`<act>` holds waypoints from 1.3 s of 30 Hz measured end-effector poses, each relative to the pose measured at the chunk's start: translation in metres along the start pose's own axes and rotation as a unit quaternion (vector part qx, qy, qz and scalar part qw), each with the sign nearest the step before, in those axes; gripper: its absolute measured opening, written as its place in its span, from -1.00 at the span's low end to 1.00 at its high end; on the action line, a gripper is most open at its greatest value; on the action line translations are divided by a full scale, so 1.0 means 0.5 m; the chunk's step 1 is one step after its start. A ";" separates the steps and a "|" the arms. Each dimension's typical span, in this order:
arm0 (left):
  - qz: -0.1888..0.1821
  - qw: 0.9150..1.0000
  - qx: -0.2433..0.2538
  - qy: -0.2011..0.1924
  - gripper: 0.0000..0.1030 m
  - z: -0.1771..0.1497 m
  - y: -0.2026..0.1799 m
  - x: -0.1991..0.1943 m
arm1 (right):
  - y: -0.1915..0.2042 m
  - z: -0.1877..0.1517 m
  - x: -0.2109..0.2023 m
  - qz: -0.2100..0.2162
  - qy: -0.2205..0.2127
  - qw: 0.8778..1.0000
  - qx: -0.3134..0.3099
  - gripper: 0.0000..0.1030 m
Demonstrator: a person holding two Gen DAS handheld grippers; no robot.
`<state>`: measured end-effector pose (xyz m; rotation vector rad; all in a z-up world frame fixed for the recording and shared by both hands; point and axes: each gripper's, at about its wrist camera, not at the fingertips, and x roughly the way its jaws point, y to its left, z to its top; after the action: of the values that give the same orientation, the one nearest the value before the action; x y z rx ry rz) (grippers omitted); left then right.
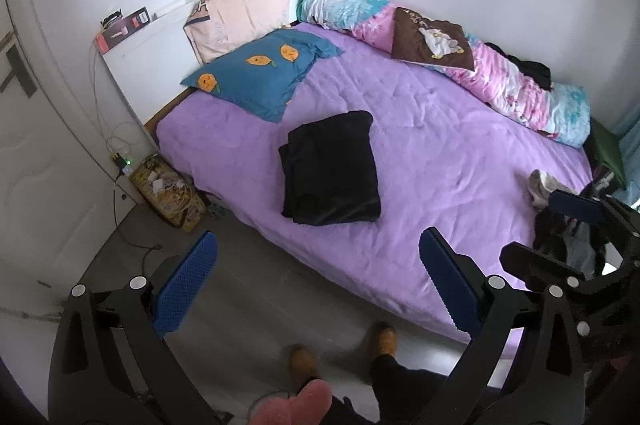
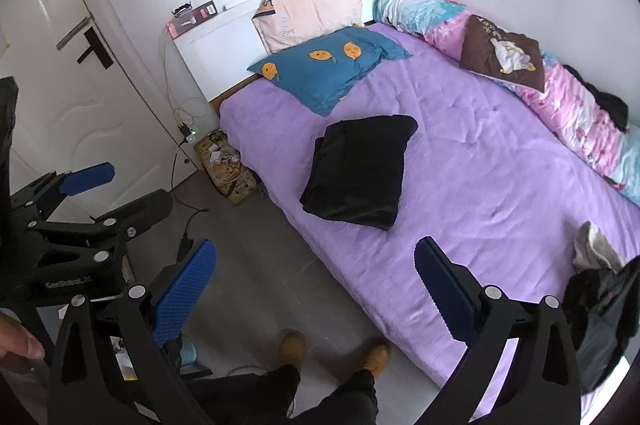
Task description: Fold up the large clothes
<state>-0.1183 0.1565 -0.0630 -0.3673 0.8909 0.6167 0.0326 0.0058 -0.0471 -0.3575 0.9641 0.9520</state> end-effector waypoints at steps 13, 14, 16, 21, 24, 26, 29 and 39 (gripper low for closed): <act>0.002 1.000 -0.006 0.012 0.89 0.002 0.018 0.016 | 0.003 0.001 0.004 0.002 0.003 1.000 0.004 0.89; 0.002 1.000 -0.007 0.012 0.89 0.002 0.016 0.014 | 0.003 0.002 0.004 0.001 0.003 1.000 0.004 0.89; 0.003 1.000 -0.006 0.011 0.89 0.003 0.016 0.015 | 0.005 0.003 0.004 0.003 0.003 1.000 0.005 0.89; 0.001 1.000 -0.006 0.010 0.89 0.002 0.013 0.011 | 0.005 0.002 0.004 0.002 0.004 1.000 0.004 0.89; 0.001 1.000 -0.008 0.009 0.89 -0.001 0.010 0.009 | 0.004 0.003 0.002 0.002 0.002 1.000 0.002 0.89; 0.001 1.000 -0.007 0.009 0.89 0.002 0.009 0.009 | 0.003 0.004 0.001 0.002 0.002 1.000 0.002 0.89; -0.002 1.000 -0.006 0.010 0.89 0.010 0.010 0.012 | 0.000 0.004 0.001 0.003 0.004 1.000 0.003 0.89; 0.000 1.000 -0.001 0.005 0.89 0.035 0.004 0.015 | -0.002 0.004 -0.001 0.003 0.002 1.000 0.003 0.89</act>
<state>-0.1052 0.1703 -0.0589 -0.3725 0.9005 0.6163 0.0343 0.0062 -0.0456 -0.3529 0.9719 0.9536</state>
